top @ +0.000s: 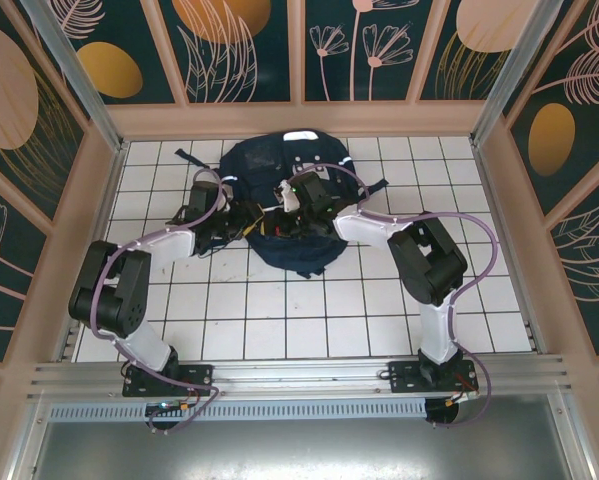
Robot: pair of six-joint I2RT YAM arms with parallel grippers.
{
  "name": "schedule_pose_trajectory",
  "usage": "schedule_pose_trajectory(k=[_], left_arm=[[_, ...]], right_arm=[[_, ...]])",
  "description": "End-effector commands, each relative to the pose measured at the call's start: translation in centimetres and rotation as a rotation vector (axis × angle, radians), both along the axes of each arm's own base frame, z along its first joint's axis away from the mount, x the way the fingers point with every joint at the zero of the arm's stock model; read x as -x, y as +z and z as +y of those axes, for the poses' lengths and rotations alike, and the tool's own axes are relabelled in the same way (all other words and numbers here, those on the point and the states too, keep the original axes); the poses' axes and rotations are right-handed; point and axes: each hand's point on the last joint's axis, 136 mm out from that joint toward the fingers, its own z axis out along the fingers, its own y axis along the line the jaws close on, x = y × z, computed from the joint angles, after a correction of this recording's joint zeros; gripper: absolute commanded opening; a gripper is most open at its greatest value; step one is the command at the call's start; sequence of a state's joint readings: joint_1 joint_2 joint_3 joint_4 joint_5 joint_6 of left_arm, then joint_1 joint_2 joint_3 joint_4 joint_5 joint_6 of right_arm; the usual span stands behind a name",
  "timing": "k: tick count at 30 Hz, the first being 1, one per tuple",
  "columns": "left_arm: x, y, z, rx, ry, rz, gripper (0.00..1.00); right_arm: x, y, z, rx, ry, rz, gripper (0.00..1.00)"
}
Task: Pack the student bag
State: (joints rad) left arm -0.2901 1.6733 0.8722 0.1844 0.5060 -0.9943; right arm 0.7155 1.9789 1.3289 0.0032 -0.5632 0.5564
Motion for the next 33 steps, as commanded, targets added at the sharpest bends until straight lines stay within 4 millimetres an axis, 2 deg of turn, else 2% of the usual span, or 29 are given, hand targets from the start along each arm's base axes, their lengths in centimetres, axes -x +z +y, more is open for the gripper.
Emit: schedule_pose_trajectory(k=[1, 2, 4, 9, 12, 15, 19, 22, 24, 25, 29, 31, 33], left_arm=[[-2.3, 3.0, -1.8, 0.059, -0.031, -0.129, 0.2], [-2.3, 1.9, -1.9, 0.052, -0.035, -0.111, 0.12], [-2.3, 1.7, -1.6, 0.028, -0.038, -0.122, 0.0], [-2.7, 1.8, -0.7, -0.054, -0.051, -0.134, 0.0], [-3.3, 3.3, -1.0, -0.036, -0.065, -0.16, 0.0], [-3.3, 3.4, -1.4, -0.009, -0.077, -0.158, 0.0], [-3.1, 3.4, -1.6, 0.006, -0.084, -0.156, 0.0], [-2.8, 3.4, -1.5, -0.009, -0.096, -0.152, 0.0], [-2.7, 3.2, -1.3, -0.028, -0.101, -0.146, 0.0], [-2.6, 4.3, -1.1, -0.034, -0.103, -0.172, 0.0], [-2.6, 4.3, 0.0, -0.067, -0.092, -0.172, 0.0], [-2.7, 4.2, 0.5, -0.075, -0.083, -0.17, 0.0], [-3.0, 4.0, 1.0, -0.081, -0.077, -0.169, 0.0]], right_arm=[[2.0, 2.9, 2.2, -0.084, 0.108, -0.057, 0.0], [1.9, 2.7, 1.9, -0.065, 0.099, -0.063, 0.0], [1.5, 1.5, 0.7, 0.021, 0.064, -0.073, 0.0], [1.5, -1.1, -4.2, 0.193, 0.01, -0.062, 0.0], [0.9, -1.8, -7.9, 0.276, -0.031, -0.054, 0.0], [-0.1, -2.3, -11.3, 0.377, -0.069, -0.081, 0.0], [-1.6, -2.4, -14.8, 0.467, -0.125, -0.118, 0.0], [-3.4, -2.7, -18.2, 0.541, -0.189, -0.143, 0.0], [-4.6, -3.2, -20.7, 0.601, -0.238, -0.156, 0.0], [-5.3, -3.5, -22.3, 0.635, -0.272, -0.157, 0.0], [-7.9, -4.2, -27.4, 0.715, -0.401, -0.153, 0.0], [-8.8, -4.0, -28.5, 0.681, -0.45, -0.136, 0.0], [-8.9, -3.5, -27.7, 0.627, -0.448, -0.135, 0.0]])
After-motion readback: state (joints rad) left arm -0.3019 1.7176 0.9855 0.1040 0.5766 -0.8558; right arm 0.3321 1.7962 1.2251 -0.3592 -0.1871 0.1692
